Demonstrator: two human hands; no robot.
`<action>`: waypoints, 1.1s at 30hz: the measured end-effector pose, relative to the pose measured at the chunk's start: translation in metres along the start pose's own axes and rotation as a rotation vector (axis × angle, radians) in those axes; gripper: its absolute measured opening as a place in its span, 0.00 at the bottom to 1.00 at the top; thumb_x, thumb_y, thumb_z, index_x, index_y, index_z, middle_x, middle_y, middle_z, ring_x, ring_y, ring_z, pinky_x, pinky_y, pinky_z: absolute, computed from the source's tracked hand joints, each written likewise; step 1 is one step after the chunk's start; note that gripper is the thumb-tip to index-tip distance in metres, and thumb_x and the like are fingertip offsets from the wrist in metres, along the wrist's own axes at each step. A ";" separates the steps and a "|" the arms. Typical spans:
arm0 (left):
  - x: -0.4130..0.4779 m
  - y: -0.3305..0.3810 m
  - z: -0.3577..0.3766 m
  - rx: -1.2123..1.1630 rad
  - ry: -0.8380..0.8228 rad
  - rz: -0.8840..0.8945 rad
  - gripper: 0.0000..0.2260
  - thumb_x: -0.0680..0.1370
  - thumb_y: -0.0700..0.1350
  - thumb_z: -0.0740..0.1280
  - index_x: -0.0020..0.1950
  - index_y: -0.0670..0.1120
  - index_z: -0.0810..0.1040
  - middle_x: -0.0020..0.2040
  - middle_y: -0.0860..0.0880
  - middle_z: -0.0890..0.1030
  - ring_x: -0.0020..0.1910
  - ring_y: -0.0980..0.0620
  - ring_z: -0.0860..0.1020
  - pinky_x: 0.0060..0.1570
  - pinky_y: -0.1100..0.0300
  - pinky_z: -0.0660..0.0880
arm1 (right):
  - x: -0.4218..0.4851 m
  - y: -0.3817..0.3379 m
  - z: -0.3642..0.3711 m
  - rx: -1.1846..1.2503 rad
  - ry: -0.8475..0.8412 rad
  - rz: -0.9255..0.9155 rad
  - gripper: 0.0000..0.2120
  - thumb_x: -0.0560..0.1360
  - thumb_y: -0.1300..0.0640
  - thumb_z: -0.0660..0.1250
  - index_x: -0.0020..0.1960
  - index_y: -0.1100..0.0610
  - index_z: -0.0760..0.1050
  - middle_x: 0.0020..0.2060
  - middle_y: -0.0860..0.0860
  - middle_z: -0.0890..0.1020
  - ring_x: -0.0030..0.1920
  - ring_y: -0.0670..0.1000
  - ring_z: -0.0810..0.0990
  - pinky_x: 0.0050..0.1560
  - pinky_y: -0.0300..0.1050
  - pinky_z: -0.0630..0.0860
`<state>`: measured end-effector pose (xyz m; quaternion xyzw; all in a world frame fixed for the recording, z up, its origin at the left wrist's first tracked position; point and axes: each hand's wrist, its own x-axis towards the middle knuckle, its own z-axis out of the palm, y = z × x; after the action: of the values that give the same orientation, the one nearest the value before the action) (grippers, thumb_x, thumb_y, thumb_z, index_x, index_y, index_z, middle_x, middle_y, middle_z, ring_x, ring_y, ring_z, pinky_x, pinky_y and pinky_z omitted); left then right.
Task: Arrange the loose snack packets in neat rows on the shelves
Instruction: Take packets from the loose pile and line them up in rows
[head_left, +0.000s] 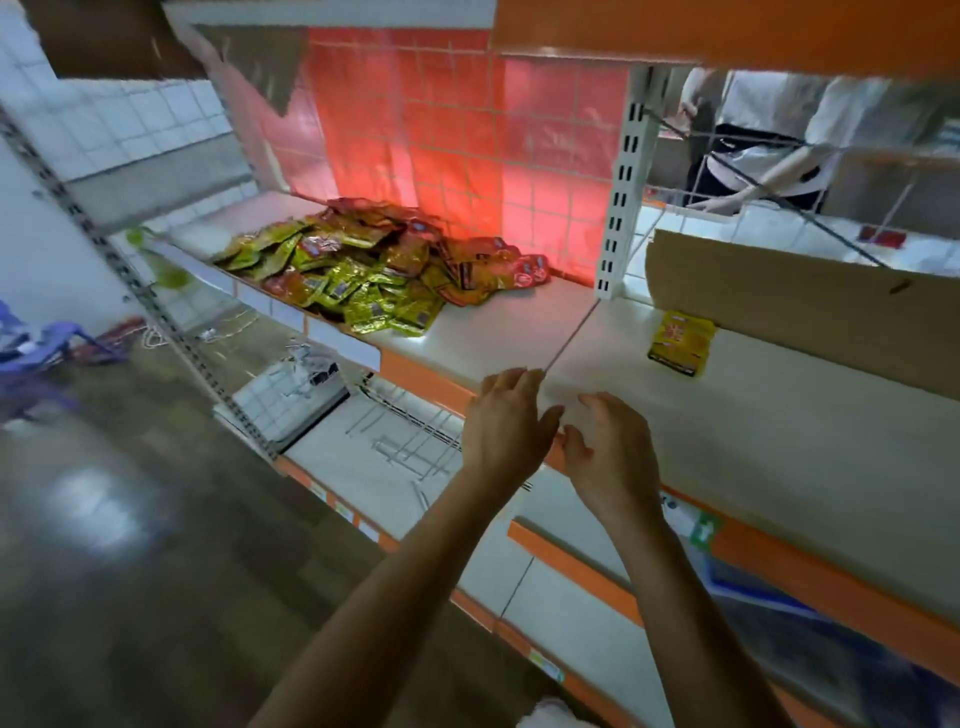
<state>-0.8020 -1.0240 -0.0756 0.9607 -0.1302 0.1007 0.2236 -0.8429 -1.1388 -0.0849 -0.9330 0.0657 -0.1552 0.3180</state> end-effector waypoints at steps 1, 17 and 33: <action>0.006 -0.009 -0.002 0.001 0.006 -0.015 0.23 0.79 0.53 0.64 0.72 0.47 0.69 0.68 0.47 0.73 0.67 0.45 0.69 0.65 0.53 0.68 | 0.008 -0.006 0.006 -0.004 -0.008 -0.014 0.17 0.75 0.60 0.68 0.63 0.63 0.75 0.61 0.58 0.78 0.64 0.58 0.73 0.64 0.52 0.71; 0.116 -0.140 -0.022 0.062 0.025 -0.328 0.19 0.79 0.52 0.63 0.68 0.45 0.71 0.65 0.44 0.74 0.64 0.43 0.70 0.61 0.53 0.68 | 0.140 -0.081 0.121 0.061 -0.231 -0.055 0.19 0.77 0.56 0.65 0.67 0.58 0.71 0.64 0.55 0.75 0.65 0.56 0.70 0.62 0.45 0.67; 0.192 -0.251 -0.060 0.232 -0.060 -0.429 0.25 0.79 0.52 0.63 0.71 0.42 0.62 0.73 0.38 0.61 0.72 0.38 0.59 0.66 0.47 0.65 | 0.207 -0.112 0.189 -0.112 0.058 0.135 0.16 0.74 0.61 0.65 0.62 0.58 0.75 0.60 0.57 0.75 0.58 0.59 0.70 0.57 0.51 0.68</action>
<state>-0.5542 -0.8192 -0.0756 0.9882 0.0823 0.0365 0.1240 -0.5825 -0.9878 -0.1064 -0.9379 0.1462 -0.1564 0.2728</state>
